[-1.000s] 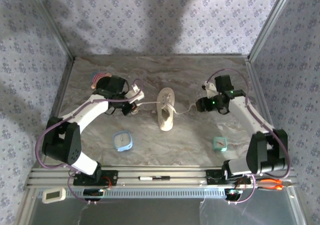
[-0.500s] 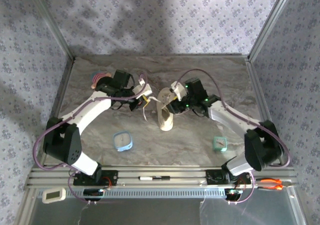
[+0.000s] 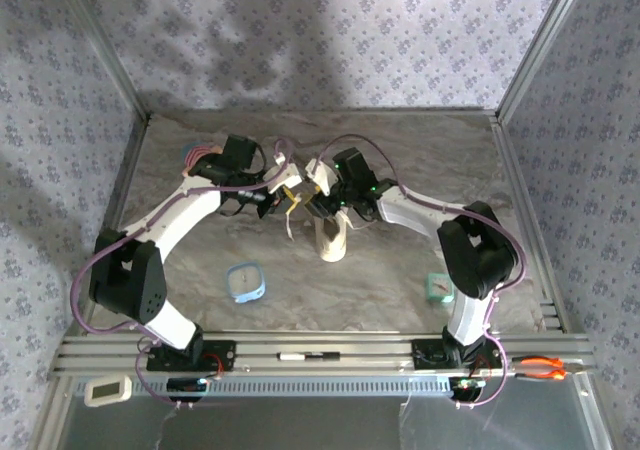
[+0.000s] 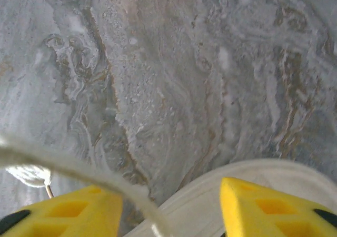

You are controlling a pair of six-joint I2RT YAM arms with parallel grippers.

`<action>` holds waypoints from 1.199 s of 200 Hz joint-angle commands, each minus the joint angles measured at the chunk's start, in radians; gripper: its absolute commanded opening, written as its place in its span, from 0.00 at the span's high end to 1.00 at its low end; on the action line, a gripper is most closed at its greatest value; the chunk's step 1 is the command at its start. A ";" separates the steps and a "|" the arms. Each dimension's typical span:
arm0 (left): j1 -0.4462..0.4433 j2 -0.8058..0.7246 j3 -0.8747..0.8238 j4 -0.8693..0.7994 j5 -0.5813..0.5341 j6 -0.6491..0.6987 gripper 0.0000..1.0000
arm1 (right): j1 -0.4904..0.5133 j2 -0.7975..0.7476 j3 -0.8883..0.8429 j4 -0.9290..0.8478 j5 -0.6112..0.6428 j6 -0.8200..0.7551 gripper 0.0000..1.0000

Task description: Tie the shoes

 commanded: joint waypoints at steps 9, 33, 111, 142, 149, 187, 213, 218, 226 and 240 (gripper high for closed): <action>0.015 -0.015 0.002 -0.024 0.048 0.036 1.00 | 0.011 0.035 0.039 0.032 0.008 -0.026 0.75; 0.026 -0.041 -0.034 0.005 0.013 0.026 0.98 | 0.013 0.012 0.015 0.065 0.033 0.000 0.90; 0.035 -0.092 -0.135 0.262 0.008 -0.042 0.61 | -0.025 -0.109 -0.092 0.097 0.024 0.145 0.97; -0.012 -0.040 -0.143 0.420 0.001 -0.021 0.61 | -0.048 -0.139 -0.129 0.121 -0.001 0.198 0.97; -0.022 -0.022 -0.140 0.445 -0.006 -0.015 0.61 | -0.054 -0.142 -0.134 0.124 -0.006 0.210 0.97; -0.052 0.058 -0.133 0.538 -0.006 -0.028 0.58 | -0.075 -0.154 -0.151 0.129 -0.011 0.250 0.97; -0.064 0.079 -0.146 0.566 0.013 -0.029 0.56 | -0.083 -0.153 -0.153 0.124 -0.017 0.258 0.97; -0.066 0.081 -0.149 0.569 0.013 -0.031 0.56 | -0.084 -0.154 -0.153 0.124 -0.019 0.258 0.97; -0.066 0.086 -0.151 0.574 0.015 -0.034 0.55 | -0.086 -0.153 -0.154 0.124 -0.021 0.260 0.97; -0.070 0.099 -0.144 0.568 0.023 -0.038 0.45 | -0.088 -0.153 -0.154 0.125 -0.022 0.265 0.97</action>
